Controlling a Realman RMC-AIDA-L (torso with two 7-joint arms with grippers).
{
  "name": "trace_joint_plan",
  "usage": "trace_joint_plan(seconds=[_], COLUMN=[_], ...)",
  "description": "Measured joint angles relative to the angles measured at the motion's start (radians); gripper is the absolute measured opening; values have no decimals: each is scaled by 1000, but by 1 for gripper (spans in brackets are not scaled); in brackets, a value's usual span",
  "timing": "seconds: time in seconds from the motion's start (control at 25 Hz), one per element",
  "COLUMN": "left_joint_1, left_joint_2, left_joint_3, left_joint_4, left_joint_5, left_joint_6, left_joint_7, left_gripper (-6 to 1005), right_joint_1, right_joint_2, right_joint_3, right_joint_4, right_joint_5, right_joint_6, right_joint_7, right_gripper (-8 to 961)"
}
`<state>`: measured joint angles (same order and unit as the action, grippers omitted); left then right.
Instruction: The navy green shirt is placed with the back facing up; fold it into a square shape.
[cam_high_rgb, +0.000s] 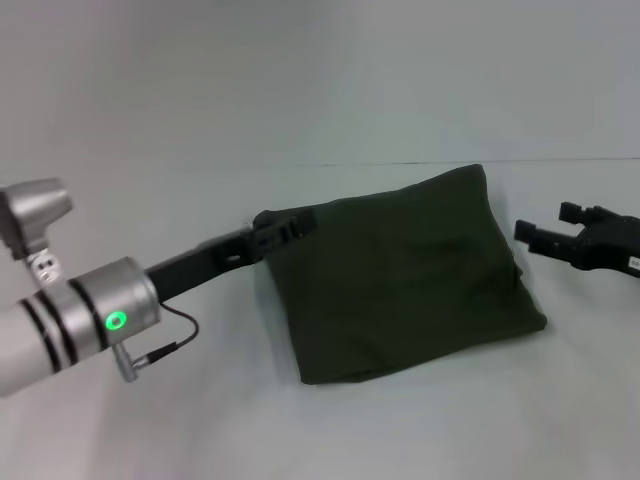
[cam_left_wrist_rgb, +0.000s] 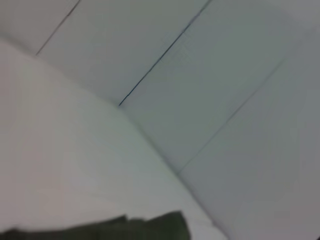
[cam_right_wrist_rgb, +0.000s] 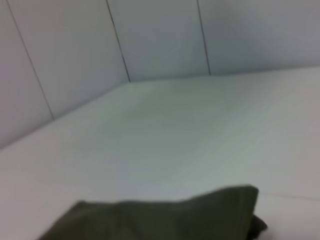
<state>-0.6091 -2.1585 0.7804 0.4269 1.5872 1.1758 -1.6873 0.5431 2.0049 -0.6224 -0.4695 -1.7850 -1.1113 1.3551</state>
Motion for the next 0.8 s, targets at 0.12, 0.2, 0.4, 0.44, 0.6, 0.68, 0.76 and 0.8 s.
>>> trace_joint_plan(seconds=[0.12,0.2,0.4,0.44,0.6,0.68,0.76,0.8], left_joint_1=[-34,-53,-82,-86,-104,-112,-119,-122], left_joint_2=[11,15,24,27,33,35,35,35], left_joint_3=[46,65,96,98,98,99,99,99], left_joint_4=[0,2,16,20,27,27,23,18], left_joint_5=[72,124,214,232,307,334,352,361], left_joint_6=[-86,-129,-186,-192,-202,-216,-233,-243], left_joint_7=[-159,-252,-421,-449,-551,-579,-599,-606], left_gripper=[892,892,892,892,892,891,891,891], right_joint_1=[-16,-23,-32,-33,-41,-42,-45,-47], right_joint_2=[-5,-9,-11,-11,-11,-11,-11,-11], right_joint_3=[29,46,60,60,61,62,64,65], right_joint_4=[-2,0,4,4,3,2,2,1], right_joint_5=[25,28,28,28,28,28,29,29], right_joint_6=[-54,-76,-91,-91,-102,-113,-122,-126], right_joint_7=[-13,-19,-31,-33,-34,-34,-34,-35], right_gripper=[942,942,942,942,942,942,942,942])
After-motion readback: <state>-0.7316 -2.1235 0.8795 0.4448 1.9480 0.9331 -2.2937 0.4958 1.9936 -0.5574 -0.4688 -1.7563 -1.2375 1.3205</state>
